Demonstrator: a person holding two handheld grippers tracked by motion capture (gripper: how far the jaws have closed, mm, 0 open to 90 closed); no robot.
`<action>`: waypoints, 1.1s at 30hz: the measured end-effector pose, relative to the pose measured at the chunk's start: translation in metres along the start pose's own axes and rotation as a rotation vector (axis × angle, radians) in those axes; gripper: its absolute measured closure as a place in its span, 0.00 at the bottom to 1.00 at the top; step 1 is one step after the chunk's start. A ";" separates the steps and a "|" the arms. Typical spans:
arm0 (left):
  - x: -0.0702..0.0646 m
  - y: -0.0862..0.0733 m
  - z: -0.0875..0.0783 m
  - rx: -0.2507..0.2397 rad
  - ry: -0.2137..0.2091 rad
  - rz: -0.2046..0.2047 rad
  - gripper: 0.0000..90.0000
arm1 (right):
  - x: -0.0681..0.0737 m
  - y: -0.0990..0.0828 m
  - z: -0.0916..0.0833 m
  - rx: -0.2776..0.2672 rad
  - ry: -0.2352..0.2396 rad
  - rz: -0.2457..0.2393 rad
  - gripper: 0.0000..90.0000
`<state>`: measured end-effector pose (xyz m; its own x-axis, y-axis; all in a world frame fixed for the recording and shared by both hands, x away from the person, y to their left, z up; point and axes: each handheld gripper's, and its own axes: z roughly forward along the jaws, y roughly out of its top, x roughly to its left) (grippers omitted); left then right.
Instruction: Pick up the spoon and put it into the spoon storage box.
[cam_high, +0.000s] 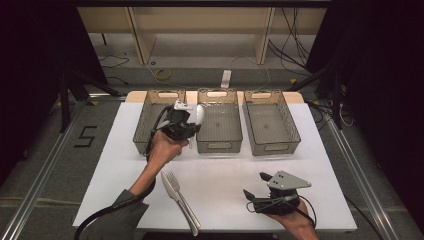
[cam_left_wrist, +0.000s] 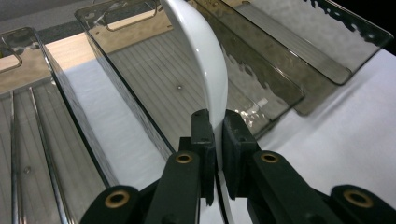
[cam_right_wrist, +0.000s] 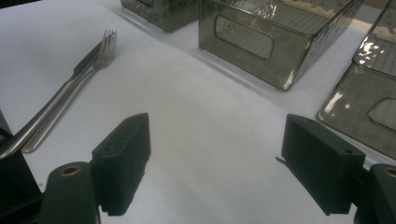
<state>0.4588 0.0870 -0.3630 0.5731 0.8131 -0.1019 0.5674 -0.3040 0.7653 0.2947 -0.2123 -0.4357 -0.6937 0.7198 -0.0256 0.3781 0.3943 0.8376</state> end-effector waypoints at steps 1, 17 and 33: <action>0.000 0.002 0.002 -0.004 -0.004 -0.003 0.93 | 0.000 0.000 0.000 -0.003 0.000 0.003 0.28; 0.001 0.022 0.040 -0.036 0.014 -0.020 0.93 | -0.001 0.000 0.000 0.002 0.008 0.000 0.28; 0.007 0.025 0.063 -0.029 0.048 -0.019 0.93 | 0.001 0.000 -0.001 -0.002 0.012 -0.006 0.28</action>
<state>0.5143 0.0535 -0.3847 0.5328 0.8418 -0.0863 0.5598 -0.2741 0.7820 0.2935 -0.2119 -0.4356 -0.7034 0.7104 -0.0246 0.3725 0.3978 0.8385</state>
